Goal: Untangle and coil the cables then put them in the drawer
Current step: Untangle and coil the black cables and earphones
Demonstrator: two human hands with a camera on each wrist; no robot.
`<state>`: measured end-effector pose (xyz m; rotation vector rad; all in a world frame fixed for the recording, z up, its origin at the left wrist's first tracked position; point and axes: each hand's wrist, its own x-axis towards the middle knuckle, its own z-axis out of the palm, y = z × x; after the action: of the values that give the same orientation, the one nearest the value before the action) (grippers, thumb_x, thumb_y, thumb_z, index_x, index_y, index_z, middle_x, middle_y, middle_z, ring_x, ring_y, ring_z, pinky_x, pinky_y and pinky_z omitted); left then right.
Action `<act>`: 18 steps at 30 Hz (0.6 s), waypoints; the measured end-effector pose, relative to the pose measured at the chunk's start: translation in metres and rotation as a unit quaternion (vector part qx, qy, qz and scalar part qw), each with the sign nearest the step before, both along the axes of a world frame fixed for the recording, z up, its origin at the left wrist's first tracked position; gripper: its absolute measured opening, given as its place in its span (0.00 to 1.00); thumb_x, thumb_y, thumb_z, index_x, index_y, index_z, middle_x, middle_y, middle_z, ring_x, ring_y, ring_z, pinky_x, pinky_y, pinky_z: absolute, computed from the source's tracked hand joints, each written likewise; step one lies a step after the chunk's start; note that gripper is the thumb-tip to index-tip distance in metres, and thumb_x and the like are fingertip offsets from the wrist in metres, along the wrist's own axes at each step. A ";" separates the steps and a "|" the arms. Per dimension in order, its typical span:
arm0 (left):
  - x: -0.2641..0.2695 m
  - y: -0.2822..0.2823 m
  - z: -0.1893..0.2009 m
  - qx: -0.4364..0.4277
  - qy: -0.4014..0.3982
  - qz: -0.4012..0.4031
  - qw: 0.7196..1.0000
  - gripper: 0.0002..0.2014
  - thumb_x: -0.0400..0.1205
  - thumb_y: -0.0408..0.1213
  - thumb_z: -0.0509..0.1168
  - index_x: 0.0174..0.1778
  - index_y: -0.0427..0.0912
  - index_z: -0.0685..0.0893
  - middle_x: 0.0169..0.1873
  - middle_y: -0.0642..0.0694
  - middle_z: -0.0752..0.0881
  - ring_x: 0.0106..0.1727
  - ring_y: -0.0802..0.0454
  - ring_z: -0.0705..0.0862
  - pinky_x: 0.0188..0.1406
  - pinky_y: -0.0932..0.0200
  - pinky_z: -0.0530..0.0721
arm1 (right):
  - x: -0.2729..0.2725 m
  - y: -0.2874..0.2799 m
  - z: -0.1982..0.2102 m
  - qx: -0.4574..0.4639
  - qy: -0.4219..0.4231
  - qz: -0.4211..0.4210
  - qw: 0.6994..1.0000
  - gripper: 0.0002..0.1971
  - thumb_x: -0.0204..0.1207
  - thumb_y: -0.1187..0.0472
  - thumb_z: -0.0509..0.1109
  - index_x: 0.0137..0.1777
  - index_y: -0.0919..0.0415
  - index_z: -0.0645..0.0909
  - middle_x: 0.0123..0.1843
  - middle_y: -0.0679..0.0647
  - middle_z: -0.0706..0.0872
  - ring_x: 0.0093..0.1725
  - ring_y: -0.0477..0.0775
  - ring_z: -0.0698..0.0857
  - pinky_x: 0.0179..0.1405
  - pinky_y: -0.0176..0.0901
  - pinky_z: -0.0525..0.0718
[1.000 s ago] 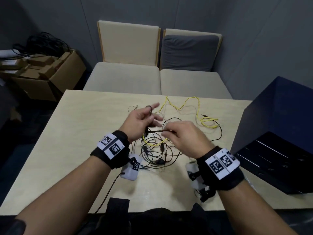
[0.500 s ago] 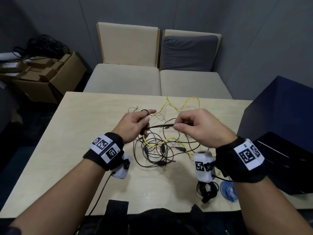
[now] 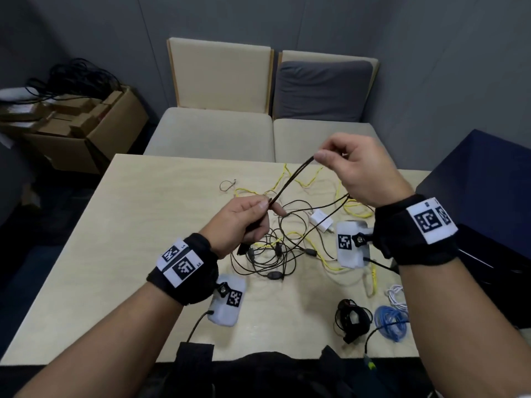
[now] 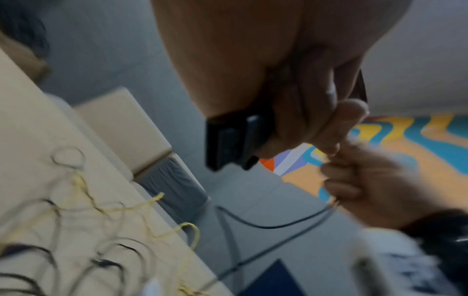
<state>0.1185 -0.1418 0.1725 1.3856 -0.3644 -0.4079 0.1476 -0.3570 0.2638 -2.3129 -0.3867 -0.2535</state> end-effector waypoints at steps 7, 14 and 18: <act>-0.012 -0.017 0.020 -0.179 0.080 -0.072 0.978 0.18 0.81 0.34 0.54 0.62 0.41 0.83 0.24 0.44 0.79 0.14 0.62 0.61 0.20 0.60 0.52 | 0.021 -0.003 -0.045 0.062 0.027 -0.084 0.994 0.17 0.78 0.48 0.71 0.36 0.61 0.77 0.28 0.46 0.70 0.29 0.43 0.68 0.31 0.40 0.68; -0.002 -0.012 0.029 -0.246 0.102 -0.024 0.964 0.21 0.80 0.31 0.53 0.70 0.41 0.75 0.37 0.43 0.87 0.15 0.62 0.67 0.19 0.67 0.60 | 0.013 0.004 -0.078 0.048 0.054 -0.069 0.995 0.19 0.81 0.50 0.67 0.36 0.66 0.77 0.28 0.51 0.70 0.29 0.45 0.68 0.29 0.38 0.65; 0.004 -0.011 0.034 -0.254 0.079 0.026 0.964 0.22 0.80 0.27 0.53 0.71 0.42 0.72 0.41 0.47 0.88 0.17 0.63 0.68 0.20 0.69 0.66 | 0.005 0.009 -0.097 0.076 0.092 -0.058 0.991 0.15 0.83 0.55 0.65 0.36 0.62 0.78 0.28 0.46 0.73 0.29 0.39 0.70 0.30 0.34 0.67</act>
<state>0.1229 -0.1530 0.2069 0.8538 -0.2750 -0.3485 0.1530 -0.3485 0.1671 -2.1897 -0.1349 -0.1208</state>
